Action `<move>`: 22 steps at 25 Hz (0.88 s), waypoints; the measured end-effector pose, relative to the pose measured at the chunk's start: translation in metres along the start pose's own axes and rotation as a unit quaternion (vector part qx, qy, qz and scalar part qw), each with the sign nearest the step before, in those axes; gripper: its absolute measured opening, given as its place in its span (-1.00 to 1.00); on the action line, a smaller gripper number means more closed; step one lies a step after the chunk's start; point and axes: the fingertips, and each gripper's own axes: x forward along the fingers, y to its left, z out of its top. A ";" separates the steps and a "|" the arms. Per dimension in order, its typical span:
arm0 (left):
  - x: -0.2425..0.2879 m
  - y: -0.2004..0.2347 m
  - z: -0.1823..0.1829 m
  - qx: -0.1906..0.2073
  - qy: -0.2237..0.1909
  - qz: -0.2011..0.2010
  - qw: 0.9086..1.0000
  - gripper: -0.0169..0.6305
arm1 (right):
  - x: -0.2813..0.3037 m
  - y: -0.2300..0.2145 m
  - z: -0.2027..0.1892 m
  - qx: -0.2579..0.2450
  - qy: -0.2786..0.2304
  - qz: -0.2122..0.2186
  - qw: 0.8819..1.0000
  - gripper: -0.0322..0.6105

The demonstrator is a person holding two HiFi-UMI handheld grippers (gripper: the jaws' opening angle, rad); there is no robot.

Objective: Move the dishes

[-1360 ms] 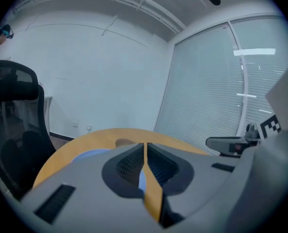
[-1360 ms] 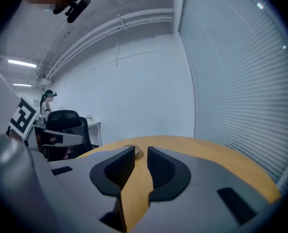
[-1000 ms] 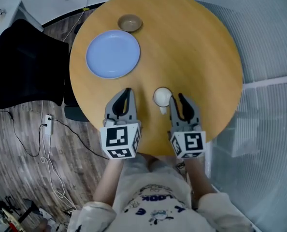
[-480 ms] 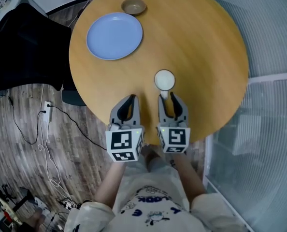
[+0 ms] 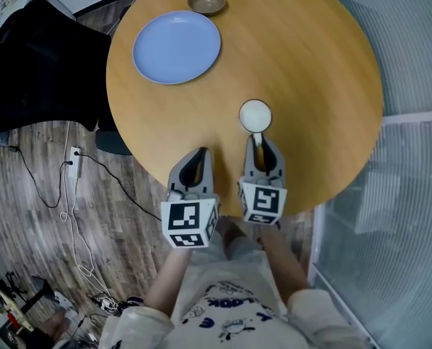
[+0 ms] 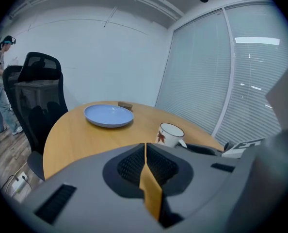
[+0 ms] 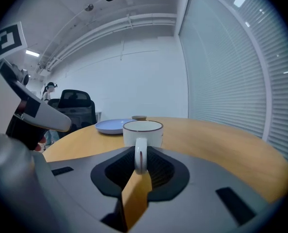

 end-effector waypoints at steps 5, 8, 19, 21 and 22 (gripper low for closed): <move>0.002 0.008 -0.005 -0.011 0.003 0.009 1.000 -0.91 | 0.002 0.000 -0.001 0.011 -0.006 -0.008 1.000 -0.72; 0.000 0.009 -0.004 -0.015 0.001 0.011 1.000 -0.91 | 0.000 0.000 0.003 0.019 -0.011 -0.002 1.000 -0.72; -0.024 0.042 0.027 -0.030 -0.031 0.033 0.999 -0.91 | 0.012 0.046 0.061 0.026 -0.048 0.039 0.998 -0.72; -0.029 0.051 0.034 -0.032 -0.037 0.036 0.998 -0.91 | 0.019 0.061 0.071 0.021 -0.053 0.051 0.997 -0.72; -0.030 0.056 0.038 -0.032 -0.040 0.037 0.998 -0.91 | 0.023 0.068 0.074 0.021 -0.053 0.053 0.997 -0.72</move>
